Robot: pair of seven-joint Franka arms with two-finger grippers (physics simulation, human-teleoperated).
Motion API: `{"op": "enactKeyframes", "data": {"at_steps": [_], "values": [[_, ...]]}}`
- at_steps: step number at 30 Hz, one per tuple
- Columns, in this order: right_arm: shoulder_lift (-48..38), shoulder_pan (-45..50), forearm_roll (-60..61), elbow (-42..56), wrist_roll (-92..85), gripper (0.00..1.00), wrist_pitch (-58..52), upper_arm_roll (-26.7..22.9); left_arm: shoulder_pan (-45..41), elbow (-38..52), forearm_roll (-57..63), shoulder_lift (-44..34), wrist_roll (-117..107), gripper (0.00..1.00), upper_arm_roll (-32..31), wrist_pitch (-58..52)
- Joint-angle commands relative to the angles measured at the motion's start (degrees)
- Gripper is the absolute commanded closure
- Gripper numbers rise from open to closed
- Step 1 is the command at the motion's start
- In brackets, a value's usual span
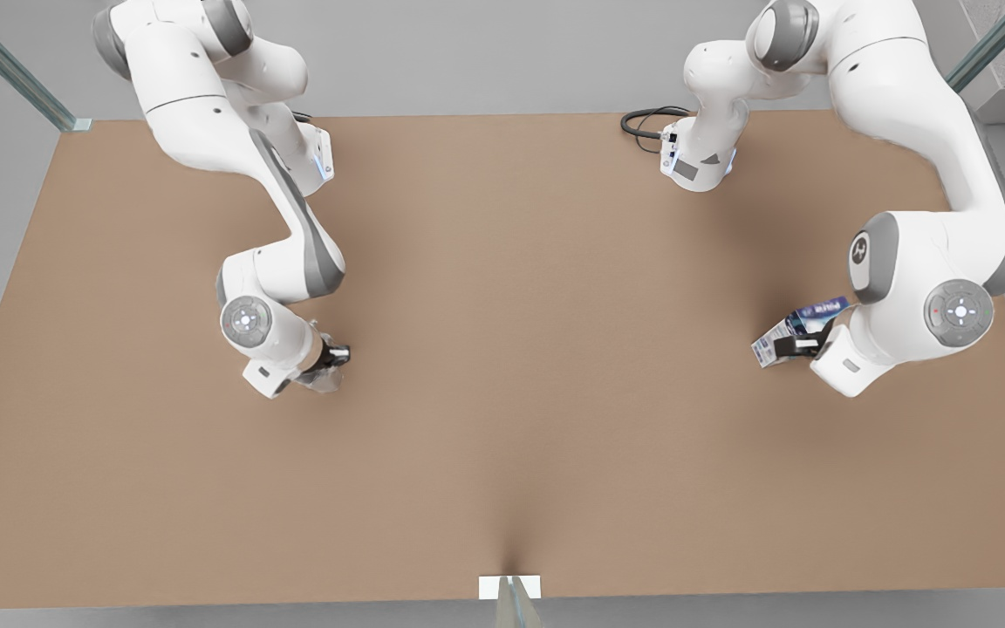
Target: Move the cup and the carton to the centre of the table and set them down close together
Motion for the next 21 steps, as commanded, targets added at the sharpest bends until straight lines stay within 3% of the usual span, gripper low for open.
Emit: {"op": "enactKeyframes", "data": {"at_steps": [1, 21], "values": [[0.8, 0.9, -0.3, 1.5, 1.0, 0.79, -0.1, 0.0, 0.0, -0.1, 0.2, -0.1, -0.1, 0.0, 0.0, -0.1], [21.3, 18.0, 2.4, 33.2, 19.2, 0.79, -4.4, 0.2, 0.0, 0.0, 0.1, 0.2, -2.6, 0.0, -0.1, -0.6]]}}
